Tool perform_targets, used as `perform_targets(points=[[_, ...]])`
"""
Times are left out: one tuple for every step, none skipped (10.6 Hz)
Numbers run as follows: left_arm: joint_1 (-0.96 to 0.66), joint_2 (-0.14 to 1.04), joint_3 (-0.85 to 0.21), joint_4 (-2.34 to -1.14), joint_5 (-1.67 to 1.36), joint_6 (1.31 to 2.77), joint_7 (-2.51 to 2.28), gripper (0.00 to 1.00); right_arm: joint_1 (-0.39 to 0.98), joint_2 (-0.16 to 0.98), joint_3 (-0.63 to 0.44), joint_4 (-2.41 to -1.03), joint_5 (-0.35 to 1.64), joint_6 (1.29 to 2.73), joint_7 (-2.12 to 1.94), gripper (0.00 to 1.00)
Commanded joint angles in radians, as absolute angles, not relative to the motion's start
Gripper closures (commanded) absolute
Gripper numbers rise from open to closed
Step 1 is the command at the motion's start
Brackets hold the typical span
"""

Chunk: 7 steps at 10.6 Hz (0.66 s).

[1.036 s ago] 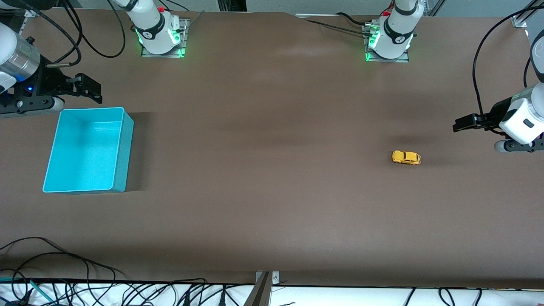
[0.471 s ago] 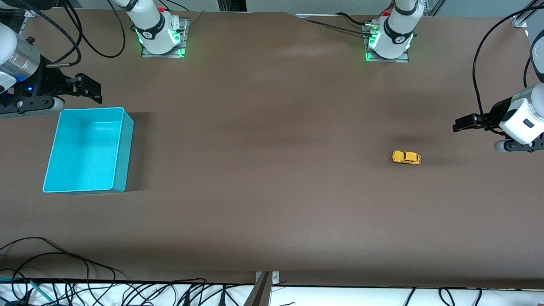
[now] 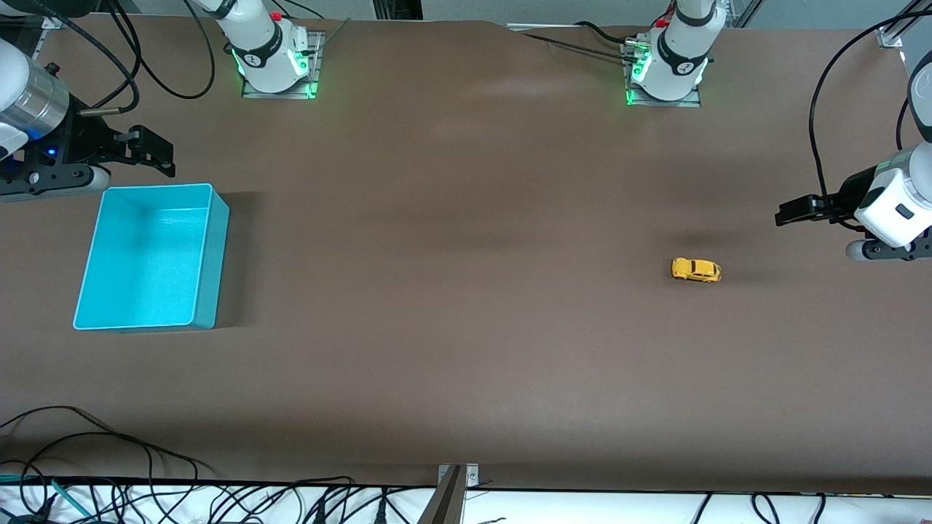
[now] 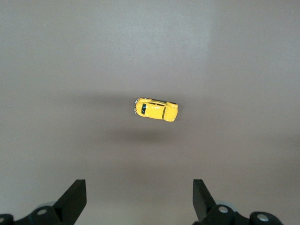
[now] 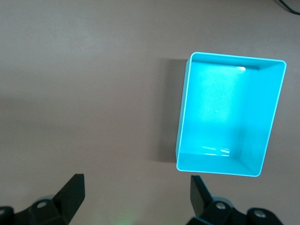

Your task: Wind up and store yellow beetle car

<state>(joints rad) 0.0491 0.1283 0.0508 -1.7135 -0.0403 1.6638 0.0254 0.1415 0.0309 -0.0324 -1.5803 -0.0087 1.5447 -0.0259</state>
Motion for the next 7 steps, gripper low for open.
perform_targets(points=[[0.055, 0.120, 0.051, -1.724, -0.064, 1.655, 0.038, 0.00, 0.138, 0.032, -0.035, -1.563, 0.006, 1.525, -0.035, 0.00], [0.055, 0.120, 0.051, -1.726, -0.064, 1.655, 0.037, 0.00, 0.138, 0.034, -0.035, -1.563, 0.006, 1.526, -0.035, 0.00], [0.055, 0.120, 0.051, -1.727, -0.064, 1.655, 0.037, 0.00, 0.138, 0.032, -0.035, -1.563, 0.006, 1.525, -0.034, 0.00], [0.055, 0.120, 0.051, -1.727, -0.064, 1.655, 0.037, 0.00, 0.138, 0.034, -0.035, -1.562, 0.006, 1.525, -0.035, 0.00], [0.055, 0.120, 0.051, -1.730, -0.064, 1.655, 0.037, 0.00, 0.138, 0.032, -0.035, -1.563, 0.006, 1.525, -0.035, 0.00], [0.055, 0.120, 0.051, -1.732, -0.064, 1.657, 0.037, 0.00, 0.138, 0.034, -0.035, -1.563, 0.006, 1.525, -0.035, 0.00], [0.055, 0.120, 0.051, -1.732, -0.066, 1.657, 0.037, 0.00, 0.138, 0.032, -0.035, -1.563, 0.006, 1.525, -0.035, 0.00]])
